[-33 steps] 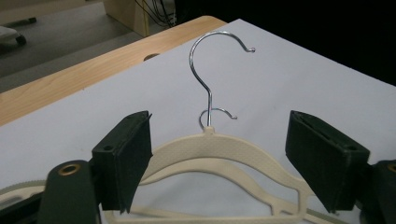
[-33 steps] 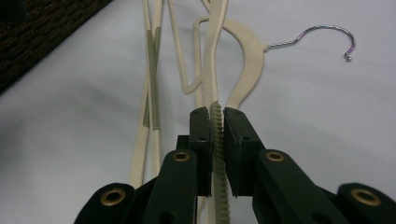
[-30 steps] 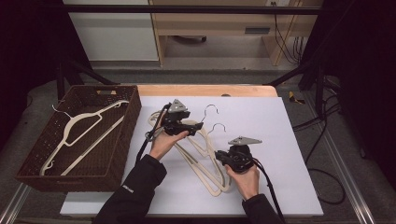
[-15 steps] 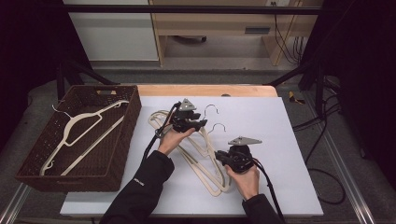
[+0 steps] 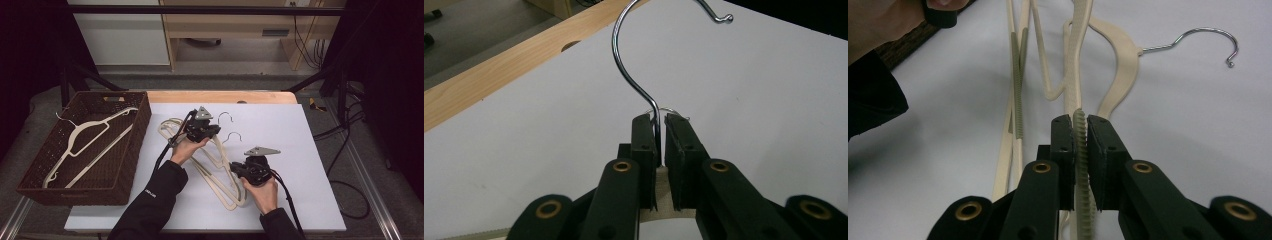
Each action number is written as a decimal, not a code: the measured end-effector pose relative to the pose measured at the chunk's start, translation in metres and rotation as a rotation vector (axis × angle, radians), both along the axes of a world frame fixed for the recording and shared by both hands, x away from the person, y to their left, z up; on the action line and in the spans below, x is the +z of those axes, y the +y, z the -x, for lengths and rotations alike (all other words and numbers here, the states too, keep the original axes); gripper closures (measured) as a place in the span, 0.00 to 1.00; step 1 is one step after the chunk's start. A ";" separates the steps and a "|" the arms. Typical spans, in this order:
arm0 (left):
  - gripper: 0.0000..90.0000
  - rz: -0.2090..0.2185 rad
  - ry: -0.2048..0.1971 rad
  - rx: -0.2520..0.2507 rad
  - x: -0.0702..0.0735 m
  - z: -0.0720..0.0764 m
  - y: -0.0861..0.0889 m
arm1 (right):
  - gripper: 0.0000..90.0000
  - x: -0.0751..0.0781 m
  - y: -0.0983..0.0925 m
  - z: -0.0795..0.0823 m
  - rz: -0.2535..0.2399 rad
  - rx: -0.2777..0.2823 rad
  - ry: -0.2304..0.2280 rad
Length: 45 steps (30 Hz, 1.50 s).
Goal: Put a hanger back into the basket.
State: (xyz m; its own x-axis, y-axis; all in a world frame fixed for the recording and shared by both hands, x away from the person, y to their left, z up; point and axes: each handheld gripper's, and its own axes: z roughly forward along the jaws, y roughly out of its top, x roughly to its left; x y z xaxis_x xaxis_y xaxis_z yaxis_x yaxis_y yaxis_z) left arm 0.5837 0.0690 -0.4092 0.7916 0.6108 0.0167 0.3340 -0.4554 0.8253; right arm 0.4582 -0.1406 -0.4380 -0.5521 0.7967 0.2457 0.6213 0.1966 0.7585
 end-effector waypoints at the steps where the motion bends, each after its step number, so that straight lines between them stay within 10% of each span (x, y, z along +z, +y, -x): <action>1: 0.92 -0.010 0.000 -0.002 0.002 0.001 0.001 | 0.91 0.000 0.000 0.000 -0.006 0.003 -0.004; 21: 0.98 0.018 -0.049 0.007 0.028 0.038 0.023 | 0.56 0.026 0.024 0.000 -0.088 0.035 -0.131; 45: 0.97 0.049 -0.060 -0.018 0.034 0.054 0.038 | 0.97 0.028 0.059 -0.027 -0.102 0.041 -0.059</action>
